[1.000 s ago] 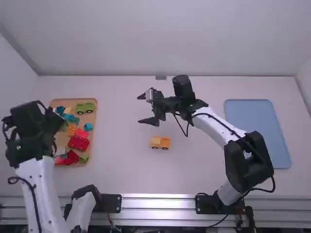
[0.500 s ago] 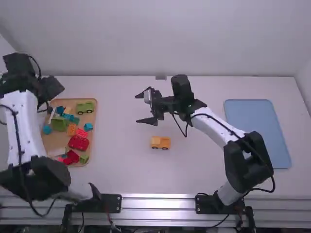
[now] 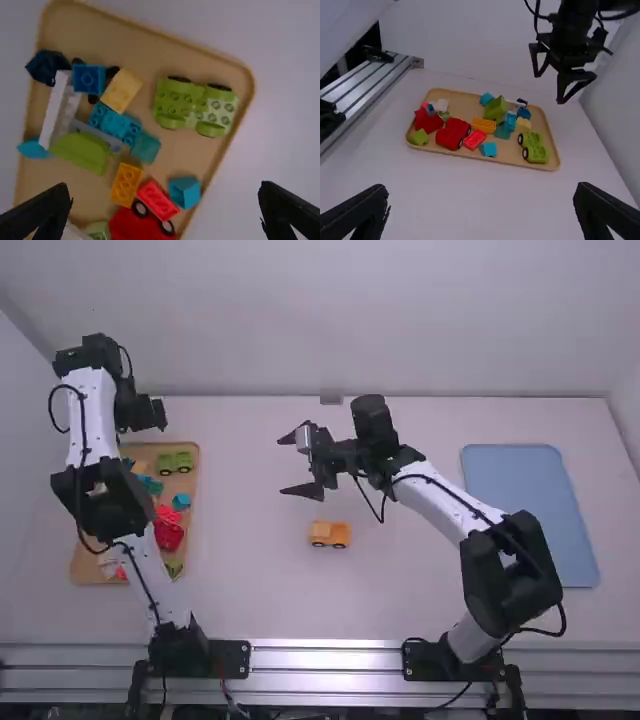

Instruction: Assemble lego blocks to make yellow taxi

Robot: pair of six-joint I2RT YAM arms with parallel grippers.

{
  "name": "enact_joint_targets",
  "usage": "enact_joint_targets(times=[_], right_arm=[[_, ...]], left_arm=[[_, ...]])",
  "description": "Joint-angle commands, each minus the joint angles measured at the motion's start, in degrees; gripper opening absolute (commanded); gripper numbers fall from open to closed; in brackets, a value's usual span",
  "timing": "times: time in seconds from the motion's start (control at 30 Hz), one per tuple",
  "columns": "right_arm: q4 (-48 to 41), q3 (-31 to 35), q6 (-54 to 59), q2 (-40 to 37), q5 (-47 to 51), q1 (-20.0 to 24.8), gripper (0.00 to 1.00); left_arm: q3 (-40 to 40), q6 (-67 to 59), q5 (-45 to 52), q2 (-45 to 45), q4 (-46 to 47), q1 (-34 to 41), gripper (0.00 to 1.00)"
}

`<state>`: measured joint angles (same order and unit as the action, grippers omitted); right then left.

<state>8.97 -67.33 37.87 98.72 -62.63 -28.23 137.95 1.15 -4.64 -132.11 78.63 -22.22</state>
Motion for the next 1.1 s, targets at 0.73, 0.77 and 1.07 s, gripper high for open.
enact_joint_targets(times=[0.73,0.77,1.07], right_arm=[[-0.3,-1.7,-2.1,0.2,-0.3,0.0,0.99],[-0.3,-1.7,-2.1,0.2,-0.3,0.0,0.99],[-0.4,-1.7,-2.1,0.2,0.1,0.0,0.99]], left_arm=[[-11.8,-38.7,4.0,-8.8,-16.5,-7.8,0.56],[-12.5,-39.6,4.2,-8.8,-16.3,-7.6,0.54],[-18.3,-38.3,3.8,-8.8,-23.6,-7.4,0.47]])
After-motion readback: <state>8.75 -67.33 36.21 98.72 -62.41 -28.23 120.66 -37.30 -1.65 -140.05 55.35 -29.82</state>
